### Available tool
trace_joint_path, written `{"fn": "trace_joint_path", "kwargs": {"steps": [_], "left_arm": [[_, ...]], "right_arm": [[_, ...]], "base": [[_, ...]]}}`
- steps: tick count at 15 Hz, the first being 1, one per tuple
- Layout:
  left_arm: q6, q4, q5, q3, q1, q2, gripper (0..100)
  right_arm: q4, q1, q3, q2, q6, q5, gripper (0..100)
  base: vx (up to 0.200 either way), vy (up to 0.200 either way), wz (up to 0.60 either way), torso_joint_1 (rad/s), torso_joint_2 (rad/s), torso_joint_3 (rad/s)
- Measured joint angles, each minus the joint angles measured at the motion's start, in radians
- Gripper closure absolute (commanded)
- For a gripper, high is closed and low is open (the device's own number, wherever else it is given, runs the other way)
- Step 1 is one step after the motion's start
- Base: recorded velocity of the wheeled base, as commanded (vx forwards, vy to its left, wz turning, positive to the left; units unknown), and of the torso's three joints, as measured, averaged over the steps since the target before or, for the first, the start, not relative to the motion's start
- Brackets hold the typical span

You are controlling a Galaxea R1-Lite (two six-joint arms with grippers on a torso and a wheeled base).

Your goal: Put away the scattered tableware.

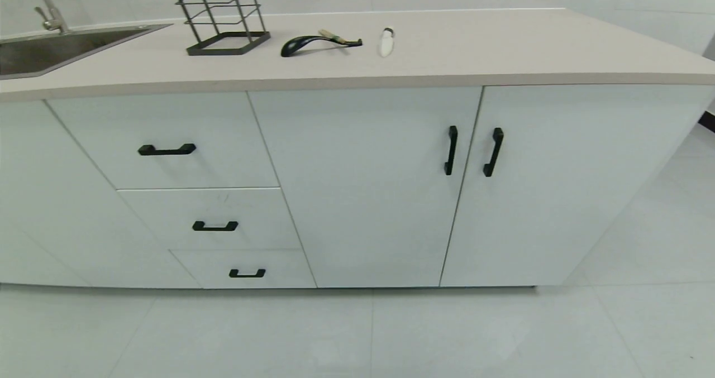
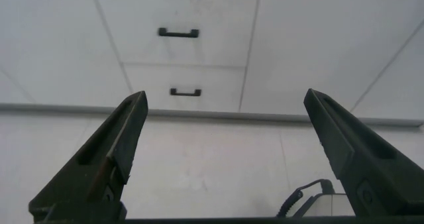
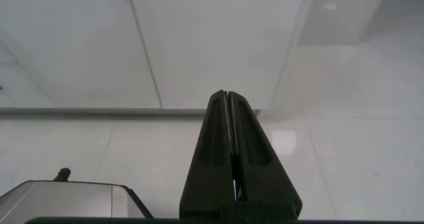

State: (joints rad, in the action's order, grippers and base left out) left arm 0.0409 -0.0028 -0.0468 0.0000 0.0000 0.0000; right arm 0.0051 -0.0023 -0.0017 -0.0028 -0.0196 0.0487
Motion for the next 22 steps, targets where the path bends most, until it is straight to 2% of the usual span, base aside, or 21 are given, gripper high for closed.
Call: {"fn": "trace_joint_path", "kwargs": {"steps": [3,13,22], "left_arm": [[-0.001,0.000,0.000,0.000,0.000,0.000,0],[-0.001,0.000,-0.001,0.000,0.000,0.000,0],[0.000,0.000,0.000,0.000,0.000,0.000,0]], "right_arm": [[0.000,0.000,0.000,0.000,0.001,0.000,100],[0.000,0.000,0.002,0.000,0.000,0.000,100],[0.000,0.000,0.002,0.001,0.001,-0.001,100]], "base": [[0.200,0.200,0.00,-0.001,0.00,0.004],[0.000,0.200,0.00,0.001,0.00,0.003],[0.000,0.000,0.00,0.000,0.00,0.000]]}}
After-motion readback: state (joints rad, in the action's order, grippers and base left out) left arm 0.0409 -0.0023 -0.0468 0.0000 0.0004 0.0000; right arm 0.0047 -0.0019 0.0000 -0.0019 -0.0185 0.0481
